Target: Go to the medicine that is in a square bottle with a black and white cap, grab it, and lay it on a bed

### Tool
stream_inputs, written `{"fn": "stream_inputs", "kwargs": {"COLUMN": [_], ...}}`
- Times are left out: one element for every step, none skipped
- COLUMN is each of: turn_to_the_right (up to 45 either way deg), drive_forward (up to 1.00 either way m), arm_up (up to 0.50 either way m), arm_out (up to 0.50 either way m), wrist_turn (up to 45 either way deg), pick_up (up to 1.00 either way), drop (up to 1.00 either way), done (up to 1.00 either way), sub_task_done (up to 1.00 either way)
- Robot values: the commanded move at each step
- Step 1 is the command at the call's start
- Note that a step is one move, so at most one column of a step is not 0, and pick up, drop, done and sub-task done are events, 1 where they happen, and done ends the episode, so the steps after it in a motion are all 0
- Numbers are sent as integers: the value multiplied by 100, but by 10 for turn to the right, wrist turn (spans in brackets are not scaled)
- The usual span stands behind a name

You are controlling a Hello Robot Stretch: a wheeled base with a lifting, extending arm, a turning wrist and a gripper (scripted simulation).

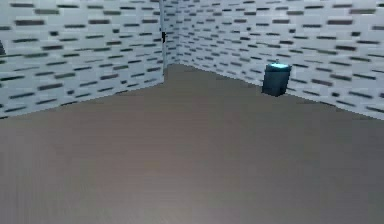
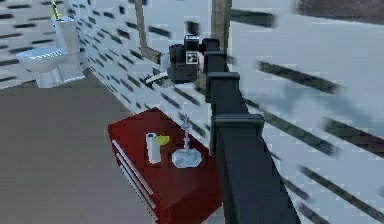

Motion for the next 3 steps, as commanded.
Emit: {"fn": "stream_inputs", "kwargs": {"turn_to_the_right": [0, 0, 0], "drive_forward": [0, 0, 0], "arm_up": [0, 0, 0], "arm_out": [0, 0, 0], "wrist_turn": [-450, -450, -150], "pick_up": [0, 0, 0], "drop": [0, 0, 0], "done": [0, 0, 0], "sub_task_done": [0, 0, 0]}}
